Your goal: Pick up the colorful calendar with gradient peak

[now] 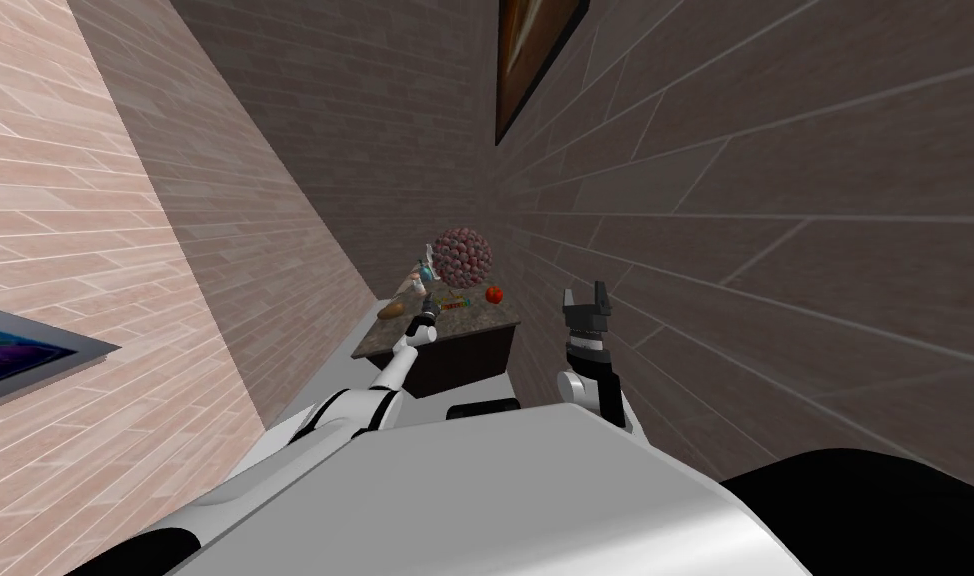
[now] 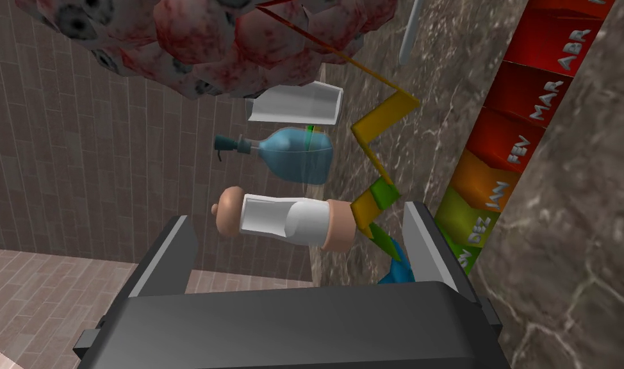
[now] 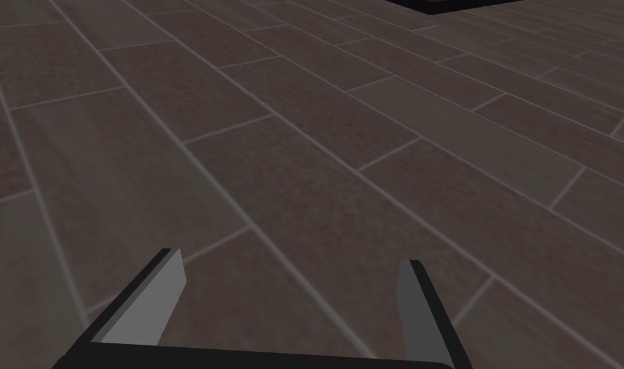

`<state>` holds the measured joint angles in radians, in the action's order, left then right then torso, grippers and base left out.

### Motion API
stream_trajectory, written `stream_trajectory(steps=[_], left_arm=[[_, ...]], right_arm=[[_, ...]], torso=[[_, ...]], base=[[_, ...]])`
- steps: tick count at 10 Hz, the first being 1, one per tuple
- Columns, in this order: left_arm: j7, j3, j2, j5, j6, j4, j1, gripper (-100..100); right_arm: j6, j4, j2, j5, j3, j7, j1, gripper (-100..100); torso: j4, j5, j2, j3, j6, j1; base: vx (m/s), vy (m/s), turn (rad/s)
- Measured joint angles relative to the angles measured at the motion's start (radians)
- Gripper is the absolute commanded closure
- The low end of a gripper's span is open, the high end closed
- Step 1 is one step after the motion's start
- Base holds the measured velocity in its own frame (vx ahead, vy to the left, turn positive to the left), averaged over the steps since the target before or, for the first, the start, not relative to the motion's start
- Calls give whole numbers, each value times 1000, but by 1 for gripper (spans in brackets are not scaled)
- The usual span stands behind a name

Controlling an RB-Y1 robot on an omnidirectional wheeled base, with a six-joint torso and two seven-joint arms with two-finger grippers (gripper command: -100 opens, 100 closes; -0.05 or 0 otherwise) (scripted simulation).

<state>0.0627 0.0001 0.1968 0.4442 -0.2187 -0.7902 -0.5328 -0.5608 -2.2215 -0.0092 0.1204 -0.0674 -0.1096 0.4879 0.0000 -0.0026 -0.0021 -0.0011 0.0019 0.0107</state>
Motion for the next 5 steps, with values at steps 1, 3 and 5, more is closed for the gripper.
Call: stream_trajectory(steps=[1, 3, 5], left_arm=[[6, 4, 8, 2, 28, -11, -2, -100], [28, 6, 37, 8, 66, -8, -20, -100], [33, 16, 52, 11, 114, -25, -25, -100]], right_arm=[[0, 0, 0, 0, 0, 0, 0, 0], [0, 0, 0, 0, 0, 0, 0, 0], [0, 0, 0, 0, 0, 0, 0, 0]], torso=[[0, 0, 0, 0, 0, 0], [0, 0, 0, 0, 0, 0], [0, 0, -1, -1, 0, 1]], base=[[-50, 21, -117], [-32, 20, -51], [-33, 19, -109]])
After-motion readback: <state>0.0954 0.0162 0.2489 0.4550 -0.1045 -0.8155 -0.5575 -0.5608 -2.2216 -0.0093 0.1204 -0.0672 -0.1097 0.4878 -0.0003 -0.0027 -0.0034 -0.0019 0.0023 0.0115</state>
